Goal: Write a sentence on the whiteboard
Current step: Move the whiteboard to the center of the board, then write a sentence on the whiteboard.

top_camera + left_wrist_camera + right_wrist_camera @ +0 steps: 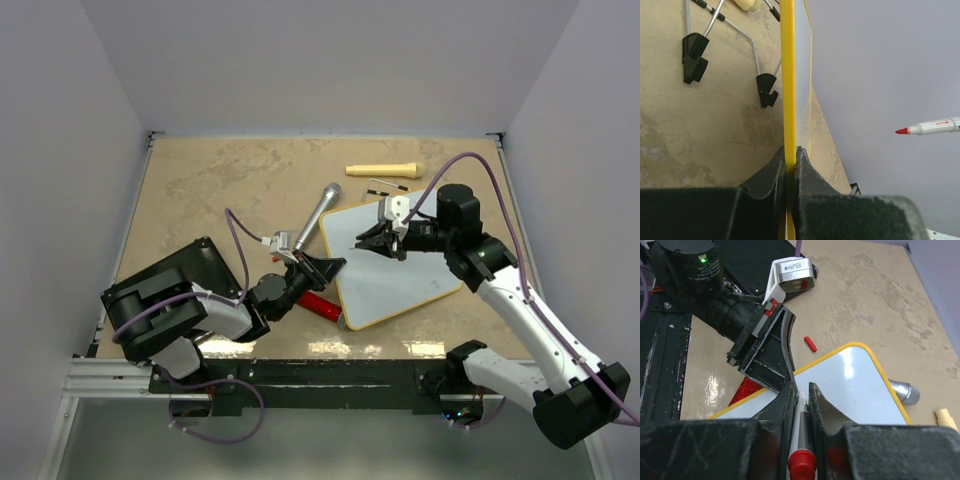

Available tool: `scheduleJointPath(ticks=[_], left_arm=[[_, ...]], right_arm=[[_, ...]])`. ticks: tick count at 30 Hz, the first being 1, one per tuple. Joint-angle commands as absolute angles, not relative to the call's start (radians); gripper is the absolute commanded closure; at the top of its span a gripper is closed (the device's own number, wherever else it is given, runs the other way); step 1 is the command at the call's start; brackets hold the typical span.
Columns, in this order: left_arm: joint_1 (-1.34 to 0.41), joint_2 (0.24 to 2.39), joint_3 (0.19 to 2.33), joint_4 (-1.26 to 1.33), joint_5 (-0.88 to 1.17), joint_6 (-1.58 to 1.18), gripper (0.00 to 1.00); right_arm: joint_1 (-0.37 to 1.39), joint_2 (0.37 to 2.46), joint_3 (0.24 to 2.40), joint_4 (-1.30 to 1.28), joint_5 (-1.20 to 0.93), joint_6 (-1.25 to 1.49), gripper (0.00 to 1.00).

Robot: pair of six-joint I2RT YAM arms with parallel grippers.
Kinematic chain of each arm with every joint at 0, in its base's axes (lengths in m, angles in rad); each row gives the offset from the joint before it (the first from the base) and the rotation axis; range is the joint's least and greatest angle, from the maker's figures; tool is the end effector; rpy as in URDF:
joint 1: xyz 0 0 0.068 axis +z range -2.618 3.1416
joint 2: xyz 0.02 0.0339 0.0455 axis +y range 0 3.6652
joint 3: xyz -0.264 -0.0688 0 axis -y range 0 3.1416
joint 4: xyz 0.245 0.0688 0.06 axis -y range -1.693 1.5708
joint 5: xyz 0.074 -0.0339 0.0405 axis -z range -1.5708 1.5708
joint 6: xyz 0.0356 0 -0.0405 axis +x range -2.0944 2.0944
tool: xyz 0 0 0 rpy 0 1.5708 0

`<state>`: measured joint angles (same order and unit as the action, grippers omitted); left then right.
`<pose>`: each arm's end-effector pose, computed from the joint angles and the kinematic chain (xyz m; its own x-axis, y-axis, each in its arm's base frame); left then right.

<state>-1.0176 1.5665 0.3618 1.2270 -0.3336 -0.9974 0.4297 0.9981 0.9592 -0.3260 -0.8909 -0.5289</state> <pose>0.1519 -0.2238 0.1726 -0.5245 -0.6613 -0.5362 0.3527 0.4045 -0.8438 0.1831 0.1144 0.3514 0.1853 -0.2641 -0.9465 -0.9600 0.1572 -0.2318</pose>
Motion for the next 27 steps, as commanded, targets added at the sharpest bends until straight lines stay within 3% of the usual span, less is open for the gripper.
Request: scheduleJointPath(ticks=[1,15,27], left_arm=[[-1.032,1.588,0.357,1.239,-0.311,-0.946,1.0],[-1.032,1.6,0.373,1.242,-0.293,-0.942,1.0],[-1.032,1.624,0.38,1.287,-0.258,-0.893,1.0]], right_arm=[[0.453,1.023,1.002,-0.246,-0.859,-0.483,1.0],[0.472,1.098,0.942,-0.029,-0.663,-0.302,1.0],[0.472,1.157,0.933,-0.012,-0.601,-0.276,1.0]])
